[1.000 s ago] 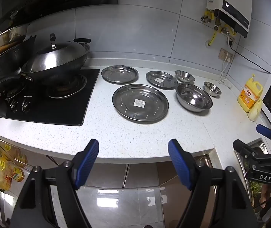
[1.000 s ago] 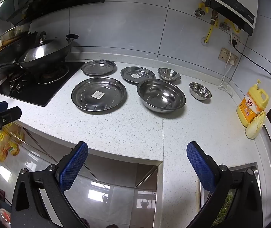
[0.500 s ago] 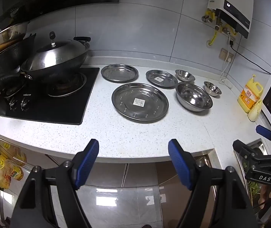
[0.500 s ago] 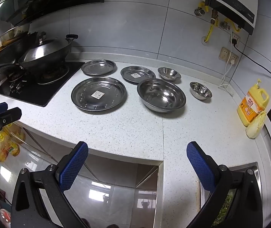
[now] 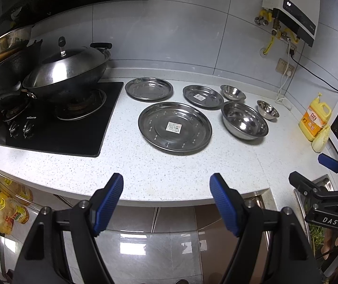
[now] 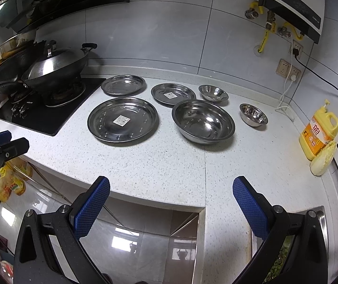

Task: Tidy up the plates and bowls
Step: 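Move both tools toward the rim of the large labeled steel plate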

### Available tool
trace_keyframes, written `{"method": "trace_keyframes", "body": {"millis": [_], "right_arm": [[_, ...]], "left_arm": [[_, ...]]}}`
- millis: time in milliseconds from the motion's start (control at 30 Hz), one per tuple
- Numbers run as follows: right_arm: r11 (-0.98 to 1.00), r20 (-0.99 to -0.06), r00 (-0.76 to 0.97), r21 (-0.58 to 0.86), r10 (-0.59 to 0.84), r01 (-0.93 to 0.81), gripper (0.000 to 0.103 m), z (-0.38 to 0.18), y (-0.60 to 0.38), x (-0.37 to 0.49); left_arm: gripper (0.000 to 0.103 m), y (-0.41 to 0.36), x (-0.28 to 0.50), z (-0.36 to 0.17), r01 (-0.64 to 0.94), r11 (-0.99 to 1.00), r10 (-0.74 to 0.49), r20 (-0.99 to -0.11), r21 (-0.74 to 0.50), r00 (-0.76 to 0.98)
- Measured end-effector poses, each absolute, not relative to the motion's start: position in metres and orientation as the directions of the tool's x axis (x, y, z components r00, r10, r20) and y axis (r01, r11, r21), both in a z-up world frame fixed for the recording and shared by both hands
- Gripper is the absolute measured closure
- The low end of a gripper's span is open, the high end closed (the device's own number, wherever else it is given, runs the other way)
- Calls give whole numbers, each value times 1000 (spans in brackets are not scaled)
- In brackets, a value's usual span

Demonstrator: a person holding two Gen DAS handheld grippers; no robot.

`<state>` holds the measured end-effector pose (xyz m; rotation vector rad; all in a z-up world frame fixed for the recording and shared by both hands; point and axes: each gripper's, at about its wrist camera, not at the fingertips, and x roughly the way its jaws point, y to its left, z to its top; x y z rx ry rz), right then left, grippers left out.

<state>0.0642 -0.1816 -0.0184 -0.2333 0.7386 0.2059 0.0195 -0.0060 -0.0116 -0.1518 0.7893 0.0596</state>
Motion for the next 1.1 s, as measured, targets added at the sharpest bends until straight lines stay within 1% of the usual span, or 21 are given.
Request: {"method": "trace_keyframes", "body": {"millis": [333,633,833,1100], "right_arm": [[941,-689,709,-121,150,-316,1,-21,-174,94],[917,-724,644,-41,246,-397,1,-40,-159,139],[905,-775,559,38,295,-424,1,-69,-140,171],[927,-824,507,56,253,-372,1,-101,-98,224]], "left_arm": [[28,-5,55,-9,-144,984,27,-721,-101,692],[28,3,101,-20,-190,978,64,-748,-85,661],[28,17,136,-43,-181,977,26,-779,-113,627],[28,60,212,-76,-75,985,-84,-804,-158,589]]}}
